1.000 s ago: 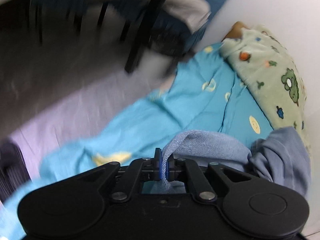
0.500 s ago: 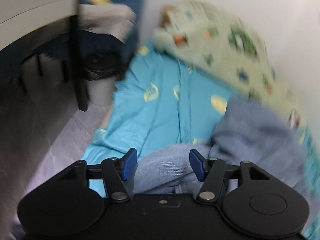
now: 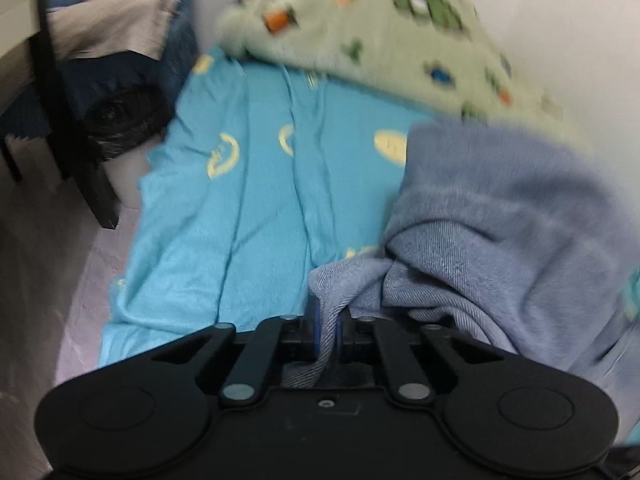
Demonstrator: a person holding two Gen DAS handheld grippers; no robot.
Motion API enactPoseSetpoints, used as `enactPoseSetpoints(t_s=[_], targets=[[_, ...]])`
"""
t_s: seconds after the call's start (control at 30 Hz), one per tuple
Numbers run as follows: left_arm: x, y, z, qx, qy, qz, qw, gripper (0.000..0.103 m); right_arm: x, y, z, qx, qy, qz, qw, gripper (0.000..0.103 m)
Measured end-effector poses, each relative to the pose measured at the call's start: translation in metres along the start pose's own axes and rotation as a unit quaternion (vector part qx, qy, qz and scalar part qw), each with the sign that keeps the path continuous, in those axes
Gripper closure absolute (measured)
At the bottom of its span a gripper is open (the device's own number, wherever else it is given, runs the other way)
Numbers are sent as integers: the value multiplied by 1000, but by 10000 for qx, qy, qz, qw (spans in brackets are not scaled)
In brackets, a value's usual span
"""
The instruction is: Fold clothes
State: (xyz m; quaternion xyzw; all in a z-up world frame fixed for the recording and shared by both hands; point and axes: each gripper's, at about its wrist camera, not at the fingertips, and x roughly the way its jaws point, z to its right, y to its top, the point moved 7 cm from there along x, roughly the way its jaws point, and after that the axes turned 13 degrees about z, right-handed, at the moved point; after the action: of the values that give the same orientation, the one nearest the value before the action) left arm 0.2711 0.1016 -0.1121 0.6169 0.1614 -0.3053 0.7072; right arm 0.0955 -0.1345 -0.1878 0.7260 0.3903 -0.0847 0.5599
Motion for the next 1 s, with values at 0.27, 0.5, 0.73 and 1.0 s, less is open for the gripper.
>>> enactPoseSetpoints(t_s=[0.27,0.5,0.73,1.0], targets=[[-138,35,-56,-1350,923,1659,9725,99,-10,-1,-2,-178,-126,125,9997,68],[-232,-27,-176,-3141,2045,2410,8952,98,-15,-1,-1,-296,-168,155,9993,68],[-209,-130,-241,-4331,2560,1538,8504,98,-20,-3,2,-63,-60,115,9999,67],[-213,-137,-216,-4087,2243,1133,8774,68,-50,11,12,493,-111,427,9978,65]])
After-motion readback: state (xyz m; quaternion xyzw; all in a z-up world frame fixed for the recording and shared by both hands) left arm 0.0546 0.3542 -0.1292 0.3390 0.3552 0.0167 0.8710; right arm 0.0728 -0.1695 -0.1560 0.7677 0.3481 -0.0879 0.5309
